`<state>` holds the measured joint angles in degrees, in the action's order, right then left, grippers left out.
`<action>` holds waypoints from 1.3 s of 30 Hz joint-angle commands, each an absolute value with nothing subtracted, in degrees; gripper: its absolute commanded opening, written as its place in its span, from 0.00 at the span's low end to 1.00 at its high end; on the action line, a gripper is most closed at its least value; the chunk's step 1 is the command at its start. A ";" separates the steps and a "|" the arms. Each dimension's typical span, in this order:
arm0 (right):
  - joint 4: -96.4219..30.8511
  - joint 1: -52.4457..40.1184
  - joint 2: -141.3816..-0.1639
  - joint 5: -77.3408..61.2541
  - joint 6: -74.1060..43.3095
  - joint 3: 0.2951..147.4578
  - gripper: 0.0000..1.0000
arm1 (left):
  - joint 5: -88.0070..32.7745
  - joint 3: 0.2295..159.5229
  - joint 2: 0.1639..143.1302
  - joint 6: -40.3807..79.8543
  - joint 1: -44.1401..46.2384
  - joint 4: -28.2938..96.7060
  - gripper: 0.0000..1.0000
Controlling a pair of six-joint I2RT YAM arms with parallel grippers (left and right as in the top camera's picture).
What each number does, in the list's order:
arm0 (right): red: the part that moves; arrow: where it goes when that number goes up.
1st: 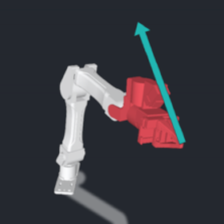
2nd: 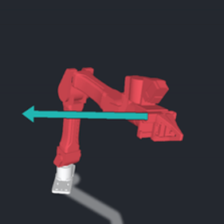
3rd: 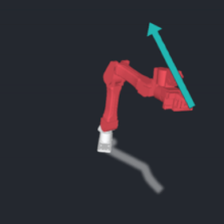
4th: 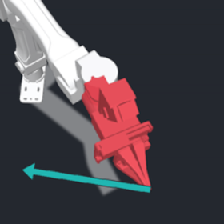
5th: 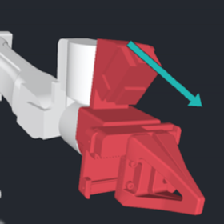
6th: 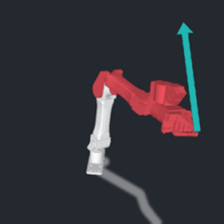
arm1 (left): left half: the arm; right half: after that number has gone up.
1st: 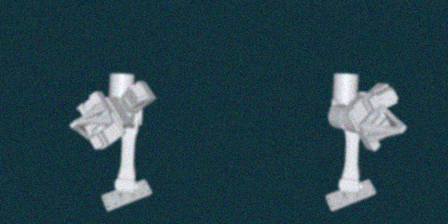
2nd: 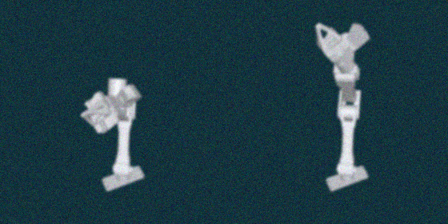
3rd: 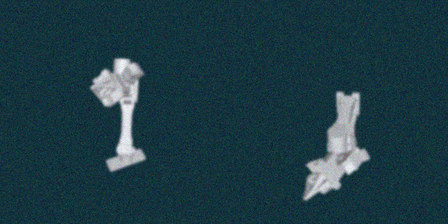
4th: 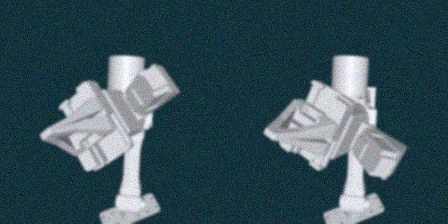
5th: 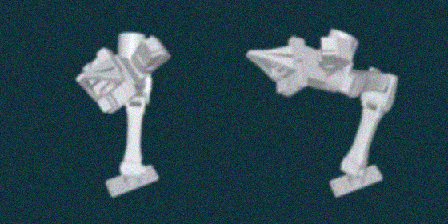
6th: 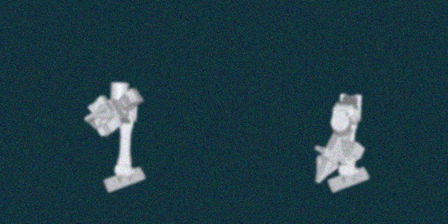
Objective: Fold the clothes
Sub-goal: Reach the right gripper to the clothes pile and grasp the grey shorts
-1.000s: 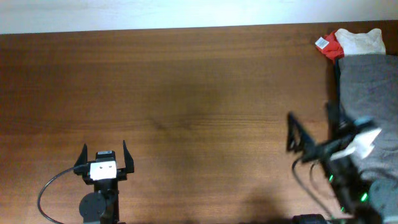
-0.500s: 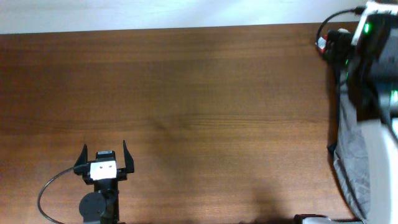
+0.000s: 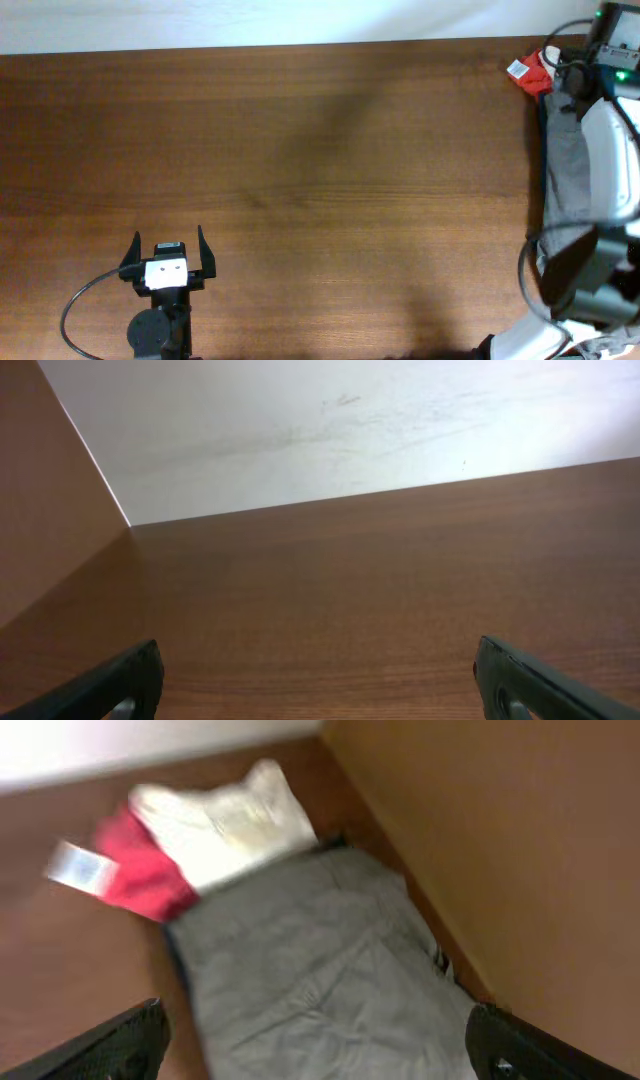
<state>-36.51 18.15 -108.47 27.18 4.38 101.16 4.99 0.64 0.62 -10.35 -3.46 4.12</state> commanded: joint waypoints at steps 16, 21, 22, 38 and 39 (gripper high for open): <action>-37.95 22.50 -124.14 13.45 16.51 102.02 0.98 | 5.82 0.54 0.40 -11.27 -3.81 4.36 0.99; -38.57 22.48 -124.14 13.52 16.53 101.80 0.98 | 5.82 0.54 0.40 -11.27 -3.81 4.36 0.99; -38.57 22.48 -124.14 13.56 16.53 101.80 0.98 | 5.82 0.54 0.40 -11.27 -3.81 4.36 0.99; -38.37 22.59 -127.13 18.50 16.51 101.80 0.98 | 5.82 0.54 0.40 -11.27 -3.81 4.36 0.99; -38.37 22.59 -127.13 18.90 16.51 101.80 0.98 | 5.82 0.54 0.40 -11.27 -3.81 4.36 0.99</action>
